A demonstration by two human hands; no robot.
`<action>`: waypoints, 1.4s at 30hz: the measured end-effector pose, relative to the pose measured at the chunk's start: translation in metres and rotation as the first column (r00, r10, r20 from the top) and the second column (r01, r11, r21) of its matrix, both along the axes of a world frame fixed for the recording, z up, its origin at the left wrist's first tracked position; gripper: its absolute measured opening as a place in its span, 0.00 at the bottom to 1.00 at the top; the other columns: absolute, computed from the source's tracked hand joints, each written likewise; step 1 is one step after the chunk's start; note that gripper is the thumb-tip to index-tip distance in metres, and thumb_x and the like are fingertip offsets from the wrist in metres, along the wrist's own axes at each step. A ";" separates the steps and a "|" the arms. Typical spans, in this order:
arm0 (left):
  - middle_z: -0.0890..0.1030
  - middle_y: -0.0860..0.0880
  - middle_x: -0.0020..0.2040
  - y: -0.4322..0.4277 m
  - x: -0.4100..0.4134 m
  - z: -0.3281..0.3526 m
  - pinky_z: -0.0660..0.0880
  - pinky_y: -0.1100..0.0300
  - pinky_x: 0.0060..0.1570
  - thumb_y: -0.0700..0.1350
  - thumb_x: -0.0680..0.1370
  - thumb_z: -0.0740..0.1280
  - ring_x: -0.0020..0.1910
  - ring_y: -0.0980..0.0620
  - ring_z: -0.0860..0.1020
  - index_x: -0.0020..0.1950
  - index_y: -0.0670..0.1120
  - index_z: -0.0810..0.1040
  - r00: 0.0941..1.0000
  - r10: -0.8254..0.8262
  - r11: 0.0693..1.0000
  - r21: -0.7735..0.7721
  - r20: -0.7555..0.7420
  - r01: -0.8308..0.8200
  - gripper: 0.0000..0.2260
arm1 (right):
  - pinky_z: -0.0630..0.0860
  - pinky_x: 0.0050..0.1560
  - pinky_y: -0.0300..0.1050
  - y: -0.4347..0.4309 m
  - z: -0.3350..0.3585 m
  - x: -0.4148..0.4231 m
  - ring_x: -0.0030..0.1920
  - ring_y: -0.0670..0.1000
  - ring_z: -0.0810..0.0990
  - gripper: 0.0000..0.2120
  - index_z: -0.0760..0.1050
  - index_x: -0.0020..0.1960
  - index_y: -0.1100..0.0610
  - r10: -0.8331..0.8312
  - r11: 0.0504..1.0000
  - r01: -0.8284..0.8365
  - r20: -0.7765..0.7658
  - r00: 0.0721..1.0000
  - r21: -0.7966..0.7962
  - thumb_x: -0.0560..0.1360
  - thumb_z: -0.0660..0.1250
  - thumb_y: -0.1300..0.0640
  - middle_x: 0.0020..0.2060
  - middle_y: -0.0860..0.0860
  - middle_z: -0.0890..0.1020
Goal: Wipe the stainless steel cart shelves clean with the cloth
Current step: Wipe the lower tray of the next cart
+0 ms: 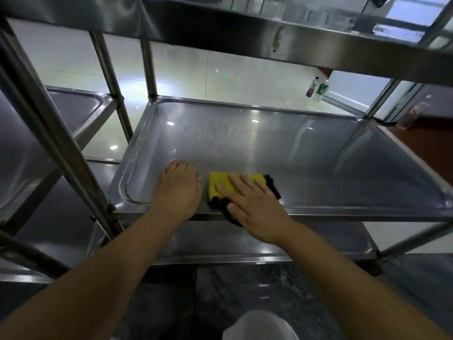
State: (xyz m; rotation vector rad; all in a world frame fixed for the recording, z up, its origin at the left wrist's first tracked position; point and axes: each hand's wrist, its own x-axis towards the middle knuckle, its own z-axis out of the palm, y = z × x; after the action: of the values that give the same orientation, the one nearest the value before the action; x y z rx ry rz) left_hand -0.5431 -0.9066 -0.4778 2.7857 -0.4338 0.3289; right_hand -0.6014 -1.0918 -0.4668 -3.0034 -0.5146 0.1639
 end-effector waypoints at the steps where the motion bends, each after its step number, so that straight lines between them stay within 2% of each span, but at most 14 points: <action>1: 0.79 0.38 0.46 -0.001 -0.001 0.000 0.73 0.46 0.46 0.48 0.76 0.51 0.48 0.38 0.75 0.47 0.37 0.79 1.000 -0.002 1.000 0.004 0.003 0.002 0.20 | 0.39 0.73 0.47 -0.002 0.000 -0.002 0.77 0.49 0.40 0.34 0.46 0.76 0.38 -0.004 1.000 0.004 0.022 1.000 0.003 0.73 0.29 0.32 0.78 0.46 0.45; 4: 0.78 0.39 0.50 -0.003 -0.003 0.004 0.71 0.47 0.50 0.45 0.78 0.56 0.51 0.39 0.73 0.50 0.38 0.78 1.000 0.006 1.000 0.007 -0.027 -0.006 0.14 | 0.40 0.73 0.46 -0.026 -0.003 -0.005 0.77 0.48 0.44 0.34 0.49 0.76 0.39 -0.059 0.998 0.060 0.078 0.995 -0.009 0.73 0.30 0.33 0.78 0.45 0.48; 7: 0.76 0.42 0.55 -0.002 -0.001 0.001 0.67 0.50 0.55 0.43 0.80 0.57 0.54 0.43 0.71 0.54 0.40 0.76 0.999 0.005 1.000 0.007 -0.052 -0.005 0.11 | 0.46 0.73 0.46 -0.075 -0.006 -0.009 0.77 0.50 0.49 0.36 0.53 0.76 0.40 -0.241 0.970 0.244 0.128 0.962 -0.007 0.71 0.31 0.35 0.77 0.47 0.54; 9: 0.76 0.43 0.54 -0.002 0.000 -0.002 0.67 0.52 0.54 0.43 0.80 0.56 0.52 0.44 0.71 0.54 0.41 0.76 0.999 0.000 1.000 -0.007 -0.032 0.000 0.11 | 0.50 0.72 0.46 -0.113 -0.006 -0.013 0.77 0.52 0.53 0.36 0.55 0.76 0.42 -0.376 0.920 0.390 0.189 0.907 -0.036 0.71 0.33 0.36 0.77 0.49 0.57; 13: 0.76 0.43 0.52 0.001 0.002 -0.002 0.66 0.54 0.52 0.43 0.78 0.57 0.51 0.45 0.71 0.52 0.41 0.75 1.000 -0.021 1.000 -0.001 -0.021 0.021 0.10 | 0.53 0.71 0.48 -0.150 0.000 -0.023 0.76 0.55 0.54 0.22 0.57 0.76 0.45 -0.581 0.794 0.603 0.189 0.792 -0.085 0.82 0.49 0.46 0.77 0.51 0.57; 16: 0.74 0.41 0.53 0.004 0.000 -0.001 0.62 0.54 0.48 0.40 0.75 0.59 0.52 0.43 0.71 0.52 0.39 0.74 0.999 -0.044 0.998 0.038 -0.024 0.045 0.09 | 0.54 0.70 0.50 -0.122 -0.008 -0.026 0.75 0.56 0.57 0.23 0.63 0.74 0.46 -0.656 0.734 0.679 0.240 0.716 -0.020 0.81 0.48 0.44 0.76 0.52 0.61; 18: 0.74 0.40 0.53 0.005 0.000 -0.002 0.60 0.53 0.45 0.38 0.74 0.60 0.52 0.41 0.70 0.52 0.38 0.74 0.998 -0.055 0.997 0.062 -0.013 0.056 0.10 | 0.58 0.66 0.51 -0.086 -0.017 -0.030 0.71 0.59 0.66 0.28 0.71 0.69 0.47 -0.631 0.760 0.646 0.318 0.707 0.072 0.76 0.44 0.41 0.71 0.55 0.69; 21: 0.73 0.38 0.56 0.005 0.002 -0.003 0.64 0.50 0.51 0.38 0.74 0.58 0.54 0.39 0.70 0.56 0.36 0.72 0.997 -0.064 0.996 0.061 -0.032 0.065 0.12 | 0.59 0.60 0.50 -0.022 -0.029 -0.035 0.59 0.60 0.75 0.21 0.79 0.60 0.48 -0.506 0.855 0.491 0.483 0.715 0.170 0.76 0.52 0.45 0.60 0.56 0.78; 25: 0.72 0.38 0.57 0.008 0.001 -0.004 0.65 0.50 0.53 0.39 0.76 0.58 0.55 0.39 0.69 0.58 0.36 0.71 0.996 -0.079 0.993 0.082 -0.030 0.081 0.12 | 0.56 0.66 0.51 0.034 -0.044 -0.037 0.63 0.54 0.68 0.18 0.73 0.64 0.46 -0.373 0.928 0.316 0.523 0.766 0.199 0.76 0.57 0.45 0.62 0.53 0.76; 29: 0.73 0.38 0.56 0.009 0.000 -0.005 0.65 0.49 0.54 0.39 0.75 0.58 0.55 0.38 0.70 0.57 0.37 0.72 0.995 -0.095 0.994 0.050 -0.025 0.096 0.12 | 0.58 0.66 0.52 0.006 -0.049 -0.041 0.63 0.54 0.68 0.21 0.67 0.67 0.45 -0.238 0.971 0.203 0.533 0.812 0.124 0.74 0.60 0.48 0.62 0.52 0.74; 33: 0.73 0.39 0.56 0.008 0.001 -0.003 0.67 0.50 0.55 0.39 0.74 0.59 0.55 0.39 0.70 0.57 0.37 0.72 0.995 -0.101 0.993 0.059 -0.024 0.102 0.13 | 0.60 0.63 0.51 -0.060 -0.047 -0.051 0.58 0.55 0.68 0.20 0.67 0.65 0.46 -0.367 0.926 0.354 0.523 0.769 0.129 0.73 0.61 0.49 0.59 0.54 0.74; 36: 0.74 0.39 0.56 0.008 -0.001 -0.003 0.67 0.51 0.54 0.38 0.74 0.59 0.54 0.40 0.70 0.56 0.37 0.73 0.995 -0.100 0.993 0.056 -0.014 0.100 0.12 | 0.64 0.63 0.58 -0.107 -0.042 -0.064 0.58 0.59 0.69 0.20 0.66 0.65 0.47 -0.465 0.877 0.461 0.482 0.743 0.135 0.74 0.59 0.49 0.59 0.59 0.76; 39: 0.74 0.39 0.54 0.006 0.000 -0.003 0.66 0.50 0.52 0.40 0.76 0.58 0.54 0.40 0.71 0.53 0.37 0.74 0.996 -0.084 0.995 0.058 0.017 0.083 0.11 | 0.64 0.63 0.65 -0.113 -0.038 -0.065 0.57 0.63 0.71 0.21 0.65 0.65 0.47 -0.521 0.846 0.509 0.444 0.729 0.157 0.72 0.61 0.53 0.59 0.60 0.75; 42: 0.74 0.39 0.54 0.003 -0.001 -0.004 0.67 0.50 0.51 0.41 0.76 0.58 0.52 0.39 0.71 0.53 0.37 0.74 0.999 -0.044 0.993 0.108 -0.001 0.044 0.11 | 0.63 0.64 0.64 -0.092 -0.043 -0.061 0.57 0.61 0.70 0.26 0.66 0.63 0.46 -0.522 0.842 0.514 0.490 0.699 0.164 0.67 0.64 0.58 0.59 0.60 0.75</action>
State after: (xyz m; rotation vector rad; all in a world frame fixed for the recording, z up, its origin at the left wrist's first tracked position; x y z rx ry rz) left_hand -0.5442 -0.9033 -0.4816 2.8761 -0.5276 0.3063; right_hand -0.6622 -1.1840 -0.5102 -3.0034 0.3369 -0.7074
